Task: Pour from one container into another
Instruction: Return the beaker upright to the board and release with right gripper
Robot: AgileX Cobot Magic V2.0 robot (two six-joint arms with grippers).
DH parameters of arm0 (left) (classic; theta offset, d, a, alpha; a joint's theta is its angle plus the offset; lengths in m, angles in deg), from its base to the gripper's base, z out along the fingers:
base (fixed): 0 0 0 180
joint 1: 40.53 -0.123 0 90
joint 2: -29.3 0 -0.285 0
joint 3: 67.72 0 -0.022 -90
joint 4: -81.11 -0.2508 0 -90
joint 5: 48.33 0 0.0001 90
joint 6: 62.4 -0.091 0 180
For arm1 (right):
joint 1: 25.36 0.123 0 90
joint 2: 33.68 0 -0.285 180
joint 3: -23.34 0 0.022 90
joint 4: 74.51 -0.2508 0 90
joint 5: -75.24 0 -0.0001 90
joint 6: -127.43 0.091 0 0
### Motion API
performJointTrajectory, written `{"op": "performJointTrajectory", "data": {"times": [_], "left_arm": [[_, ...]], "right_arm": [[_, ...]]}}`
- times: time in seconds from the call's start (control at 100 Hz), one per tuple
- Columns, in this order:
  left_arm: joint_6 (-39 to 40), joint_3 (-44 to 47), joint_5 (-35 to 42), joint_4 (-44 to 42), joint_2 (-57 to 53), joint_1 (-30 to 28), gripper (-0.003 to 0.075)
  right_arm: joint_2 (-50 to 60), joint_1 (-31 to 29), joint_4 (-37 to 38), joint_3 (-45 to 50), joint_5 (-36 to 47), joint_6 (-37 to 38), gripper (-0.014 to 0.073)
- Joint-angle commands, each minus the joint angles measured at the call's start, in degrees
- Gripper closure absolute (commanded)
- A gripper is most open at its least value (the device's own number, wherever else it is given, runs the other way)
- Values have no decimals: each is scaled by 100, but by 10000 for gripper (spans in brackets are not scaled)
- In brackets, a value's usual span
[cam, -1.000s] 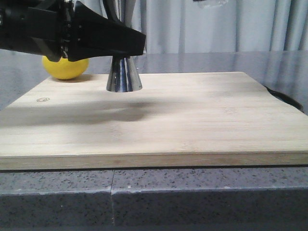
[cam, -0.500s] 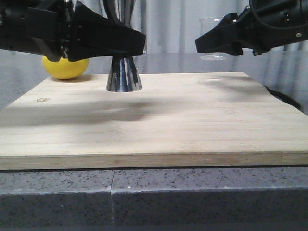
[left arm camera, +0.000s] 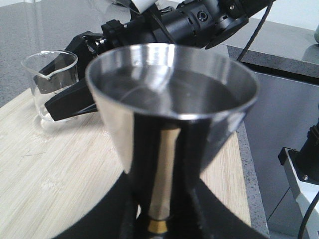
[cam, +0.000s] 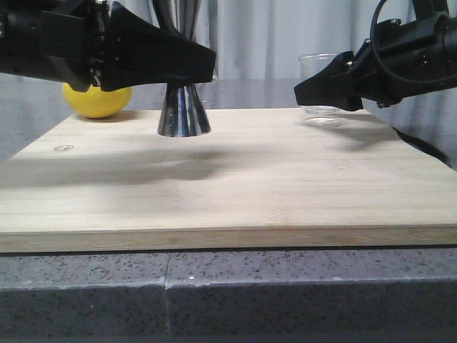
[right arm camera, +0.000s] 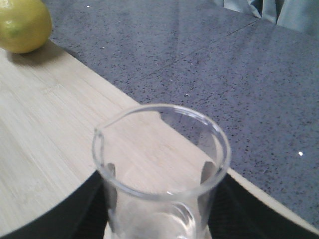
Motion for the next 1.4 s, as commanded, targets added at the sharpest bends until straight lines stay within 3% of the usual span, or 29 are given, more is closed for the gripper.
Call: {"op": "performJointTrajectory", "data": {"times": [0.0,1.23,1.3,1.39], "left_arm": [[-4,-157,-704,377,-245,32,739],[-4,-157,-704,372,-245,32,739],[-4,-157,-704,372,-245,32,739],[-4,-157,-704,372,-245,32,739]], "right_arm": [[190,-30,-287,-108,411,-199,263],[-184,-30,-357,-108,436,-198,258],[-184,-30,-357,-108,514,-198,222],[-184,-30,-496,-108,593,-198,113]]}}
